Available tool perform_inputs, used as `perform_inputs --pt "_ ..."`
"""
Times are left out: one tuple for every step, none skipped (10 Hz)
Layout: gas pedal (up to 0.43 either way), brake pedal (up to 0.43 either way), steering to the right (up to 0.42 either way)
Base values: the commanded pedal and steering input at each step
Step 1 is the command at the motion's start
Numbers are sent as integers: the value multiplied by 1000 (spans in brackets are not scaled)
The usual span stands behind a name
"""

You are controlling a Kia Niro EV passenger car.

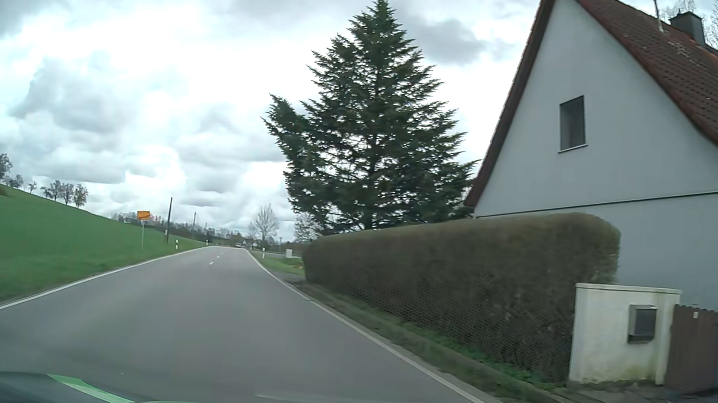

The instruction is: Follow the waypoints while adhering to traffic rules and regulations

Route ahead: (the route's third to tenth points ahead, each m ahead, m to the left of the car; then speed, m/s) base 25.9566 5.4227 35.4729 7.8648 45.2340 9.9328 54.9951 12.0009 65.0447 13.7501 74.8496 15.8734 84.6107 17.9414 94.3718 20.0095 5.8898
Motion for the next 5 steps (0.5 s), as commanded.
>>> perform_inputs --pt "339 0 -221" --pt "350 0 -174" --pt "350 0 -137" --pt "350 0 -113" --pt "358 0 -94"
